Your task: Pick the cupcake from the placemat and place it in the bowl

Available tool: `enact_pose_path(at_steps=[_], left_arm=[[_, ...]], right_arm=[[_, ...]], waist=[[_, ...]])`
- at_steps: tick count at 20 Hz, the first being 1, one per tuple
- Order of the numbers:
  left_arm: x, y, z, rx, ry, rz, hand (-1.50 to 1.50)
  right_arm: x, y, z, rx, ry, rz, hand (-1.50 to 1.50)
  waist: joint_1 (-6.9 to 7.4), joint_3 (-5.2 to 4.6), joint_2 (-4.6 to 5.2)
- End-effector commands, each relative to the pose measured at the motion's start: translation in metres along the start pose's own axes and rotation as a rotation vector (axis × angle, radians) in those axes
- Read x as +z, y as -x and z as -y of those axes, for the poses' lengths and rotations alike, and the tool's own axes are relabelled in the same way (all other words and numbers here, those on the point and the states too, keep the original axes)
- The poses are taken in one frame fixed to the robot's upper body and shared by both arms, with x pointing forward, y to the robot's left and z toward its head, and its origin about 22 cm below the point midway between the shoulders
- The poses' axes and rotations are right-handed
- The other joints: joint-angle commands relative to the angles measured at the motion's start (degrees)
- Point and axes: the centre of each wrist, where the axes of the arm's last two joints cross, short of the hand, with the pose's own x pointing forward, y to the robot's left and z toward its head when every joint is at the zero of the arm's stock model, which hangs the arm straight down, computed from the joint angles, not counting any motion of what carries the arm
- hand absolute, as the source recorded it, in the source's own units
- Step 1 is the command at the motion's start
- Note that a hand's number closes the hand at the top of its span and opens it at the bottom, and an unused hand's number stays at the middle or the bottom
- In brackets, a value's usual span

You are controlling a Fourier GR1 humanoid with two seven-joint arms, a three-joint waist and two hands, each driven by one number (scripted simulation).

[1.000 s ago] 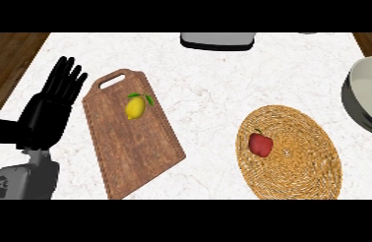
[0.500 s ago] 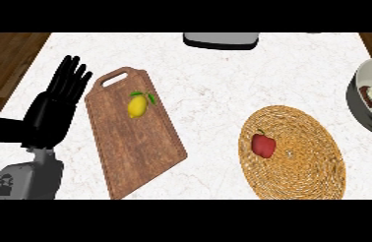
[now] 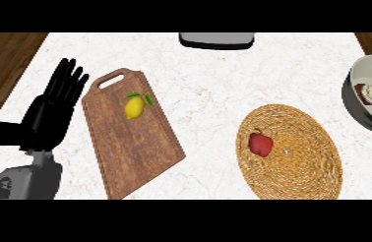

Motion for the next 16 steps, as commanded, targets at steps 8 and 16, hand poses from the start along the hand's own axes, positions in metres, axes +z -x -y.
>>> enact_pose_path(at_steps=[8,16], left_arm=[[0.007,0.000,-0.013,-0.023,-0.015,0.010,0.00],[0.002,-0.007,-0.012,0.011,-0.032,0.011,0.00]], right_arm=[[0.057,0.010,0.089,-0.143,0.197,-0.051,-1.50],[0.106,0.021,0.131,-0.149,0.170,-0.074,-1.50]], waist=[[-0.66,0.15,0.31],[-2.05,0.42,0.10]])
